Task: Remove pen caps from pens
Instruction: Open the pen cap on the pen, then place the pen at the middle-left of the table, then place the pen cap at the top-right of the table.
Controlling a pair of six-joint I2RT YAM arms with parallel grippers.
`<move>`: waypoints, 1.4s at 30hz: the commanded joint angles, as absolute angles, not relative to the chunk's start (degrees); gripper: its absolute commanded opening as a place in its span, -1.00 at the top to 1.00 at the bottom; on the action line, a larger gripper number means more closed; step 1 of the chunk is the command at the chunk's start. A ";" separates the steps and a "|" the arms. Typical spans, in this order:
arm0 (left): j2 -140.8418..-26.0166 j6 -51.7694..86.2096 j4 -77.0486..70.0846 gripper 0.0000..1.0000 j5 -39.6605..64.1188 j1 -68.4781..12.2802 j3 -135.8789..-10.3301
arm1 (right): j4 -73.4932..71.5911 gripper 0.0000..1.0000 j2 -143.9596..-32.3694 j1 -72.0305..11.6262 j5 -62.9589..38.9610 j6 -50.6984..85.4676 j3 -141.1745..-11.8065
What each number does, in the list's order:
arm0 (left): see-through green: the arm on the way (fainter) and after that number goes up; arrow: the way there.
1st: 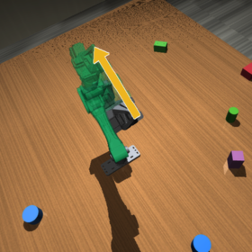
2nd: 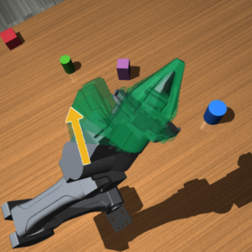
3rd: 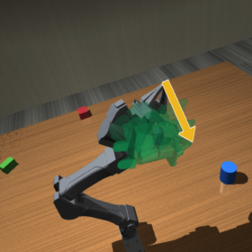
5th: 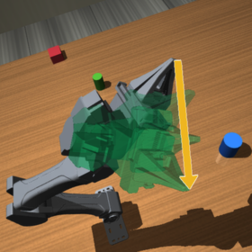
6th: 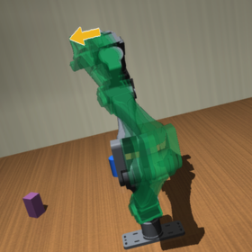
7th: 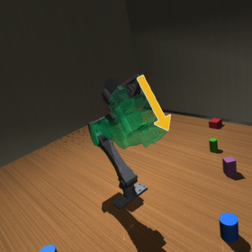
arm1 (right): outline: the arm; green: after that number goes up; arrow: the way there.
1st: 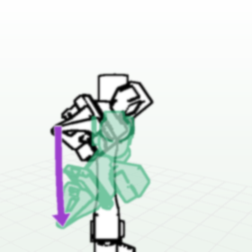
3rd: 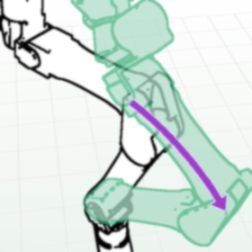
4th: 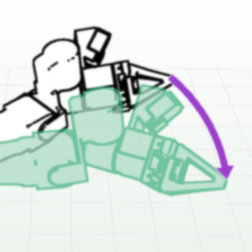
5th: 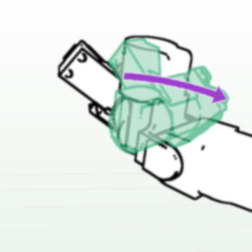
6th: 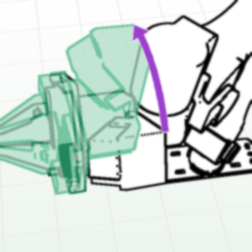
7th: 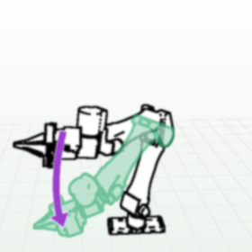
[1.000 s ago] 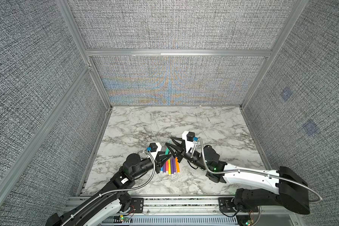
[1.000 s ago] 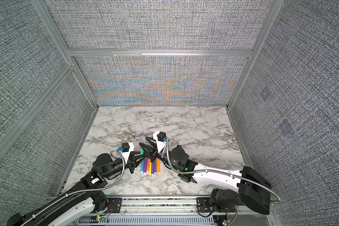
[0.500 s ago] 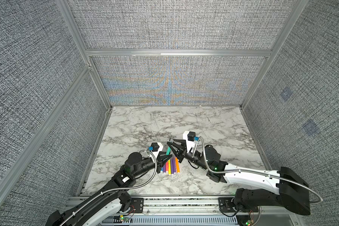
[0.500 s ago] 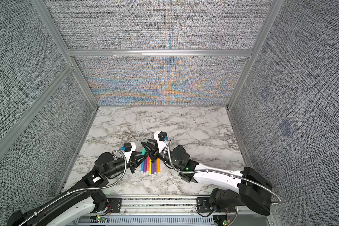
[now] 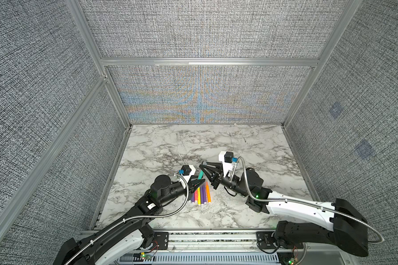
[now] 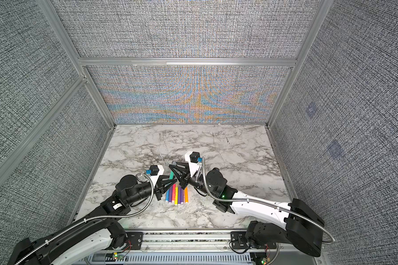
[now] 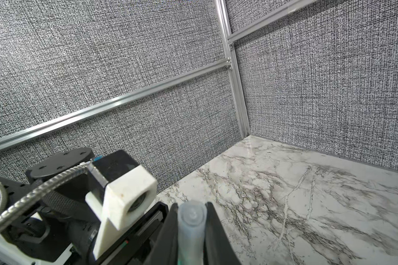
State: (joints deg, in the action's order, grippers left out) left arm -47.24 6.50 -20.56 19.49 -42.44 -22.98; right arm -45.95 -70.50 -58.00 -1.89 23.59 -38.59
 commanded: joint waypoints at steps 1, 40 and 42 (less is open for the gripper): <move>-48.45 7.93 -16.34 1.00 18.75 -42.31 -23.03 | -54.68 0.90 -70.04 -57.36 -7.98 24.57 -41.18; -86.68 8.44 26.34 1.00 -13.00 -21.32 -61.34 | 28.90 0.96 -108.89 -20.62 20.69 7.21 -77.67; -90.88 8.59 28.58 1.00 -11.39 -18.58 -64.82 | 28.94 0.96 -110.96 -18.09 19.89 6.82 -78.36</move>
State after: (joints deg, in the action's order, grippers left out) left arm -87.37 9.17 21.76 -14.00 -21.04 -61.54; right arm 29.63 -109.27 -20.10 21.80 7.25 -77.89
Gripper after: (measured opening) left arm 0.165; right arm 0.185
